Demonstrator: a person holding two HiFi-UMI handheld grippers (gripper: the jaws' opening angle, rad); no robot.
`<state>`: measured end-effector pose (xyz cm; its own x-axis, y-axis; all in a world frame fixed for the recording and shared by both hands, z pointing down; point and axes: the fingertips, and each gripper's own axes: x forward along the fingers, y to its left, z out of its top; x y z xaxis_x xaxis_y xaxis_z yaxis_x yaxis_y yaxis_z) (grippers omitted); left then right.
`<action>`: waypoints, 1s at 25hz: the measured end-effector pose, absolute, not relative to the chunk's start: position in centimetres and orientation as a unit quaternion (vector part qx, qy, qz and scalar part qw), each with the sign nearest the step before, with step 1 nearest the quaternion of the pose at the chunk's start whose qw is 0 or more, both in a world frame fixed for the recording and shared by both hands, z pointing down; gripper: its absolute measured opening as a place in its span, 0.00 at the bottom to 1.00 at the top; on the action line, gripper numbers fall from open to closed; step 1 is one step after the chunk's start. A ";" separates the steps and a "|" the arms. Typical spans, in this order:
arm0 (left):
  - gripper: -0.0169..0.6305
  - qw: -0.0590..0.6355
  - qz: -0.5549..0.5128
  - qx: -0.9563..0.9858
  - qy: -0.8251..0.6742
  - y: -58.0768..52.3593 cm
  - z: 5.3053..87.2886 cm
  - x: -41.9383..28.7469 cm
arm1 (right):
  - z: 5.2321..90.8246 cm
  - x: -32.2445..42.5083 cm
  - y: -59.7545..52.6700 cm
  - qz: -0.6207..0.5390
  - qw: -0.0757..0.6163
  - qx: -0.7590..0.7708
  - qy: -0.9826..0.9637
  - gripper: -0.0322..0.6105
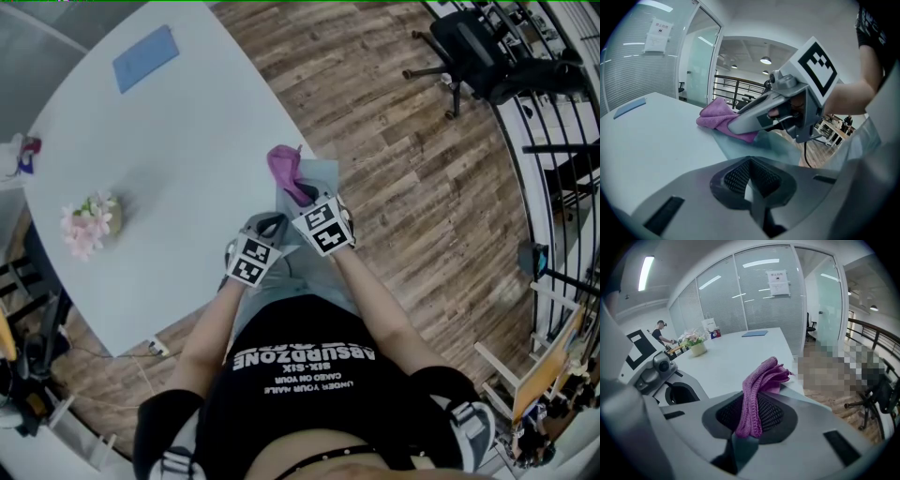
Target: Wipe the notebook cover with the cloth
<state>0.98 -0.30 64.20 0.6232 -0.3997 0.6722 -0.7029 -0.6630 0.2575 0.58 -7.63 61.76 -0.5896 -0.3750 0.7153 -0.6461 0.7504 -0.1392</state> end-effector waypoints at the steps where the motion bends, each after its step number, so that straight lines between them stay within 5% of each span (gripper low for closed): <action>1: 0.05 0.258 0.294 0.863 -0.319 -0.3 64.2 1.0 | 61.8 0.4 -7.4 0.192 0.348 0.288 -0.871 0.18; 25: 0.05 0.235 0.299 0.875 -0.301 1.4 63.4 1.7 | 61.7 -1.6 -2.5 0.241 0.344 0.203 -0.884 0.18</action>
